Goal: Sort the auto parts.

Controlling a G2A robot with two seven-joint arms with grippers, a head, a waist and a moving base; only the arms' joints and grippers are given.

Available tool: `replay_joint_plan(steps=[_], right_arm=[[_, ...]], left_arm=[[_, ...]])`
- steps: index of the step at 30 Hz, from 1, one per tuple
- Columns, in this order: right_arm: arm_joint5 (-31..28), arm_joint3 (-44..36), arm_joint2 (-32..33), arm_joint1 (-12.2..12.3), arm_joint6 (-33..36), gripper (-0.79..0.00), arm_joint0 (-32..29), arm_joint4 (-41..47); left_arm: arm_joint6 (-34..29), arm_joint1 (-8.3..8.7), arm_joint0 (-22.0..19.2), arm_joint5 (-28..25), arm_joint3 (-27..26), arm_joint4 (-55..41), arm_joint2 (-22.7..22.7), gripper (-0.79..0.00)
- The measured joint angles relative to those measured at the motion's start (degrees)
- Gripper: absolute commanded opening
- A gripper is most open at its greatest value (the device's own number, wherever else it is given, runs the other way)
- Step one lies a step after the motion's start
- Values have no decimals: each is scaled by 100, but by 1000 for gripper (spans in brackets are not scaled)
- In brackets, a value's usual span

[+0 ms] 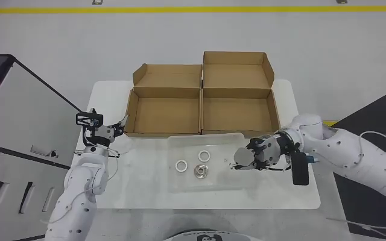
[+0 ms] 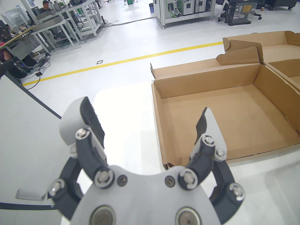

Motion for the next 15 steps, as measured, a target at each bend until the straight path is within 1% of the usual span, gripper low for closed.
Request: replay_joint_plan(steps=[3,7,15], right_arm=[[143,18,81,-15,-244,-785,-139,412],[472,-94,99,-49,-566,-785,-262,1005],[844,-435,-47,-137,-936,-785,-114,1786]], left_arm=[[0,0,0,0,0,0,0,0],[0,0,0,0,0,0,0,0],[0,0,0,0,0,0,0,0]])
